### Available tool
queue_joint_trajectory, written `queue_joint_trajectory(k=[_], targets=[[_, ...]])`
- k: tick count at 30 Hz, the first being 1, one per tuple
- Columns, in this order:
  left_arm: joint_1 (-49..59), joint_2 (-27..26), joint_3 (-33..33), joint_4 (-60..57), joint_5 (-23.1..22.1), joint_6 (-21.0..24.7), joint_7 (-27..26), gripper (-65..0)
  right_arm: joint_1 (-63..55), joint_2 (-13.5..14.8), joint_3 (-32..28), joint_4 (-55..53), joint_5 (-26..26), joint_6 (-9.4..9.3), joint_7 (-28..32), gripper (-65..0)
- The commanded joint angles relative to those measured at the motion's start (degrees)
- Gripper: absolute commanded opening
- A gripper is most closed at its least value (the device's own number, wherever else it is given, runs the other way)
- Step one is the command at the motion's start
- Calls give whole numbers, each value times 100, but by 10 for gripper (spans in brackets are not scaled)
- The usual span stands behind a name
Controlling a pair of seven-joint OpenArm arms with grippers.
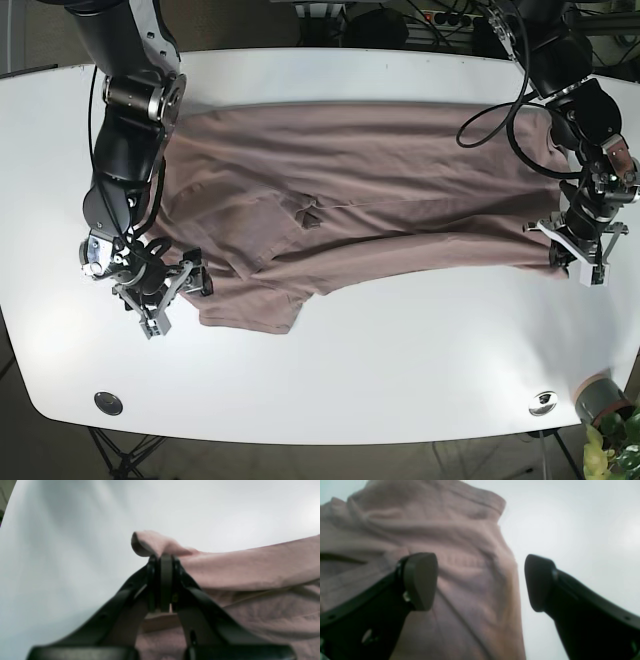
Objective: Fold the T-shirt properly
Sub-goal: 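Grasp the T-shirt edge with both grippers and lift it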
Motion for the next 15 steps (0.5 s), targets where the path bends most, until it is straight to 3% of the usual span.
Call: queue_joint_trajectory(k=[1, 6, 11, 13, 15], targets=[[-107, -104, -9, 123, -71, 5, -106, -650, 345, 116, 10, -592, 74, 3, 573, -133], [-107, -104, -9, 114, -71, 5, -106, -650, 512, 230, 2, -1436, 65, 3, 1179, -133], [-115, -104, -9, 114, -71, 5, -106, -650, 521, 212, 2, -1673, 65, 3, 1320, -135], [-115, -104, -9, 114, -71, 5, -106, -650, 512, 195, 2, -1673, 65, 3, 1320, -170], [-124, -104, -9, 106, -71, 5, -106, -650, 512, 186, 2, -1682, 65, 3, 1320, -247]])
